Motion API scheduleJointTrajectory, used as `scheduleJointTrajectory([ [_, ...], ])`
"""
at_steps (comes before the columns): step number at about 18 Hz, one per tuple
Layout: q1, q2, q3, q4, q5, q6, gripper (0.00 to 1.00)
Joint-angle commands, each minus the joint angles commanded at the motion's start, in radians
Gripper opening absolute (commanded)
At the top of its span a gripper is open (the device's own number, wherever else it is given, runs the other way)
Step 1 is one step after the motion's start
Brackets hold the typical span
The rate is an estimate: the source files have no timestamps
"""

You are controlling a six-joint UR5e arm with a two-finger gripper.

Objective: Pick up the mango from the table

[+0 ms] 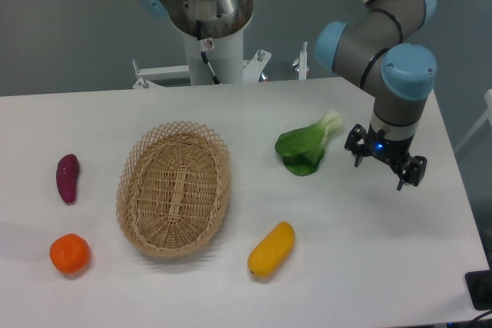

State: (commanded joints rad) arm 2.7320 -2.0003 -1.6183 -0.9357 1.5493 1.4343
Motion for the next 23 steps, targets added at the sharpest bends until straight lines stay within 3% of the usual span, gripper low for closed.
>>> scheduleJointTrajectory([
  [9,-0.008,-0.002,-0.005,-0.002,-0.005,-0.012,1.0],
  [15,-0.021,0.008,-0.025,-0.003,-0.067,-0.054,1.0],
  [23,-0.13,-0.005,-0.049,0.0,-0.089,-0.225,1.0],
])
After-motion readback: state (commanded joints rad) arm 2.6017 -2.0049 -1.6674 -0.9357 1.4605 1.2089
